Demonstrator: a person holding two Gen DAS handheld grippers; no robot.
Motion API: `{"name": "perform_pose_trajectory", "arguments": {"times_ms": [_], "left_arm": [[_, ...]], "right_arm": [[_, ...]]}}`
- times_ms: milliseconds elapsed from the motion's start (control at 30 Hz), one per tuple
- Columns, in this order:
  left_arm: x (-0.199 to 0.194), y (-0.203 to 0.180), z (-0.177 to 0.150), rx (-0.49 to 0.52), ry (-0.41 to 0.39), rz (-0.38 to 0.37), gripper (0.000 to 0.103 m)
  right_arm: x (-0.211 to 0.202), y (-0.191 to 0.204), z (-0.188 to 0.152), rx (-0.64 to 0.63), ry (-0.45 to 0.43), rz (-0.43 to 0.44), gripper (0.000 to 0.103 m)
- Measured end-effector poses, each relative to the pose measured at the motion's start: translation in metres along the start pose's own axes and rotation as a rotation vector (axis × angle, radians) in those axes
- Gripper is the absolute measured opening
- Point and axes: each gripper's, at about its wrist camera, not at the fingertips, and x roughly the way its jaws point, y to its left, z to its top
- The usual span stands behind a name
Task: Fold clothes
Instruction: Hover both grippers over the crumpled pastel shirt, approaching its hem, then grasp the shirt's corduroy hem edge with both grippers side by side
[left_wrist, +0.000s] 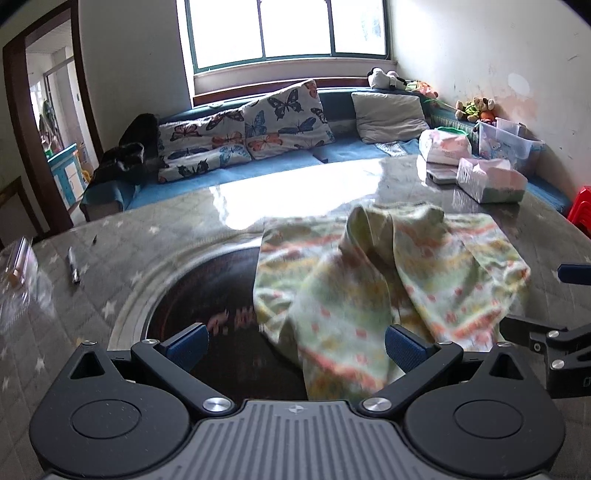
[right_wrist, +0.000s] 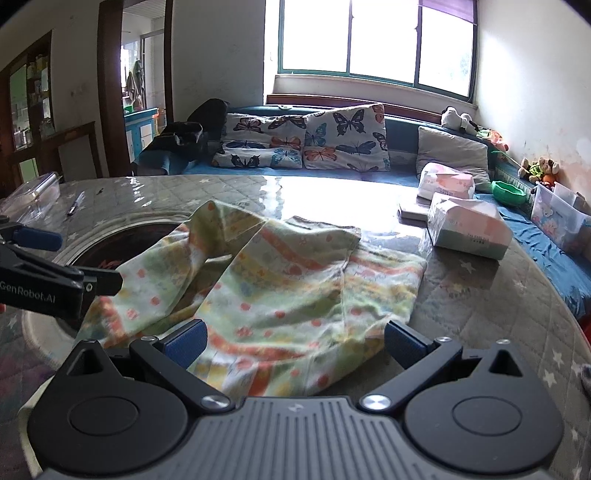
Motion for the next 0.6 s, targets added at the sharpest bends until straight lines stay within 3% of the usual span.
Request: {"name": "perform_pose_trajectory", "arguments": {"times_ms": [233,600], "left_arm": [[0.023,-0.008,0.030,0.042,-0.054,-0.042,0.101],[0.081,-0.031,0.061,0.135,-0.050,-0.110,0.077]], "right_arm": [[0.024,-0.015,0.020,-0.004,0.003,-0.016,0.101],[0.056,-0.036,0.056,0.000,0.006,-0.006,0.092]]}}
